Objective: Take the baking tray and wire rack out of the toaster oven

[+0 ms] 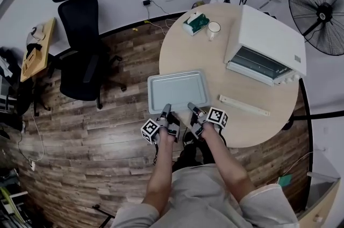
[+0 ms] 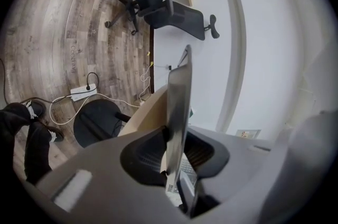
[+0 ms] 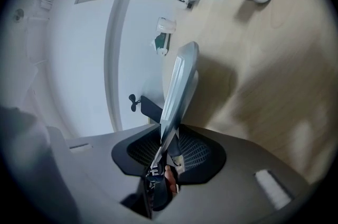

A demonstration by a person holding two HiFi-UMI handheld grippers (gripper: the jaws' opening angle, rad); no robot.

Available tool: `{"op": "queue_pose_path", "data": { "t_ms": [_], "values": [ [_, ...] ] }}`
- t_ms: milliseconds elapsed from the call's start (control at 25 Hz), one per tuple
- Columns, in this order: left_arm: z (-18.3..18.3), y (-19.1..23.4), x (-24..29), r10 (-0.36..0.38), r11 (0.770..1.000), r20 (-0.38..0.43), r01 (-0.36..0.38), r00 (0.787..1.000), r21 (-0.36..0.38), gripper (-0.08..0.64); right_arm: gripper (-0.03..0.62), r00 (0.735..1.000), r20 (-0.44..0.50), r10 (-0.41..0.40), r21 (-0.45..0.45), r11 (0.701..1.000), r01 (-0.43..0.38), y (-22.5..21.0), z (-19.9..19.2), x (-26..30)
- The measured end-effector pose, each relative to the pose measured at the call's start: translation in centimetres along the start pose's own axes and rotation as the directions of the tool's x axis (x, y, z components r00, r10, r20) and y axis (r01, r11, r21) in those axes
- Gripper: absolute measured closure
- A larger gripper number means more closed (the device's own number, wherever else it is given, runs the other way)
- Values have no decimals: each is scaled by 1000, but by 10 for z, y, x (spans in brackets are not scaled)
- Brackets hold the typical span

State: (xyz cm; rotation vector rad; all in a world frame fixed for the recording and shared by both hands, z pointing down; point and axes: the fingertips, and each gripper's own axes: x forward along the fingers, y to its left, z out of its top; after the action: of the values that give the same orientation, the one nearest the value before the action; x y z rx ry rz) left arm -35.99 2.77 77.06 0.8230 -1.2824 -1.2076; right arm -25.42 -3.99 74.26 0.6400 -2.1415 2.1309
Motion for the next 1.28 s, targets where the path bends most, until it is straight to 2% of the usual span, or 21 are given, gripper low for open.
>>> {"op": "queue_pose_path", "data": {
  "t_ms": [280,400,480,520,1000,1120,1280],
  "values": [
    [4,6,6,25,1000,17,-24,1000,-4,423,508,999,-34,-18,31,999,19,-9,-3,-8],
    [7,6,8,29,1000,15,-29,999,-2,423,510,1000,-23,5,151,989,-2,-11,-6,-11],
    [8,6,10,29,1000,8,-29,1000,3,423,573,999,3,36,225,974,-35,-9,-5,-11],
    [8,7,11,30,1000,4,-30,1000,5,424,575,999,14,43,235,971,-45,-9,-3,-10],
    [2,8,5,25,1000,-85,-26,996,-10,419,575,994,103,-30,264,964,1,-27,4,-8],
    [5,15,-4,34,999,-80,-35,996,-17,419,575,994,99,-47,263,965,19,-34,4,-6],
    [26,29,-15,68,997,-18,-69,998,-42,420,575,993,98,-59,266,963,31,-38,5,-5]
  ]
}}
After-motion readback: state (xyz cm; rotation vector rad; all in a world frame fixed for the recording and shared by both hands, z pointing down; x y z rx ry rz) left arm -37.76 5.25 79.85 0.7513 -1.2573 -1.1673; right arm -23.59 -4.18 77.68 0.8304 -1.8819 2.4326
